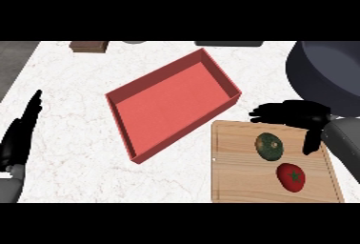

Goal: Pick the squash from the cutting board and place it in the cardboard box

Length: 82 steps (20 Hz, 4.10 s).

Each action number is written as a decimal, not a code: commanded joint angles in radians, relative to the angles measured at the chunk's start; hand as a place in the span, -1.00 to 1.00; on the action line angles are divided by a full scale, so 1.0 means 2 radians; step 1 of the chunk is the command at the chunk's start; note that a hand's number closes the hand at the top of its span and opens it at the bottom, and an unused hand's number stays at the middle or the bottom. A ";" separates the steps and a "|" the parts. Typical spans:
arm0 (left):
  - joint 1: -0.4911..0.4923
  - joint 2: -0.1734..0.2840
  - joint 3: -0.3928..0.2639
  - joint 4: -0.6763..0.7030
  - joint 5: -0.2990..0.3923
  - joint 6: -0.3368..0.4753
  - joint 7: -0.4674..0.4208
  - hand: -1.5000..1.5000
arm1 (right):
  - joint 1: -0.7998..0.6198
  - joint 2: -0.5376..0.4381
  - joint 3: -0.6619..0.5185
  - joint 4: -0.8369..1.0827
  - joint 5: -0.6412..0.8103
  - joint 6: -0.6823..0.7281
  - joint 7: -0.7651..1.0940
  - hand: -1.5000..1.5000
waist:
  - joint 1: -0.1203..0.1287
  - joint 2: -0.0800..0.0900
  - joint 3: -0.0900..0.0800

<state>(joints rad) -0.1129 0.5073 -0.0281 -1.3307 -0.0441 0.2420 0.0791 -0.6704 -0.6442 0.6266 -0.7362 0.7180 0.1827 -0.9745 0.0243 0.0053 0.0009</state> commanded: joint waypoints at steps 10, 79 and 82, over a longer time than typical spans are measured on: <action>-0.015 0.000 0.039 0.005 -0.011 -0.037 0.012 0.00 | -0.014 0.059 -0.031 0.083 0.069 -0.023 -0.060 -1.00 | -0.008 -0.002 0.000; -0.012 -0.035 0.086 -0.008 -0.064 -0.068 0.018 0.00 | 0.015 0.320 -0.180 -0.444 0.148 -0.055 0.763 1.00 | -0.007 -0.002 -0.001; 0.016 -0.054 0.078 -0.016 -0.062 -0.072 -0.006 0.00 | -0.050 0.321 -0.181 -0.362 0.125 -0.105 0.781 1.00 | -0.001 -0.001 -0.001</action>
<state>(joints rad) -0.0895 0.4107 0.1308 -1.3567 -0.1731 0.1153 0.0759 -0.6157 -0.0340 0.2776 -1.5957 1.0104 0.0254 0.5279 0.0099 -0.0002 -0.0005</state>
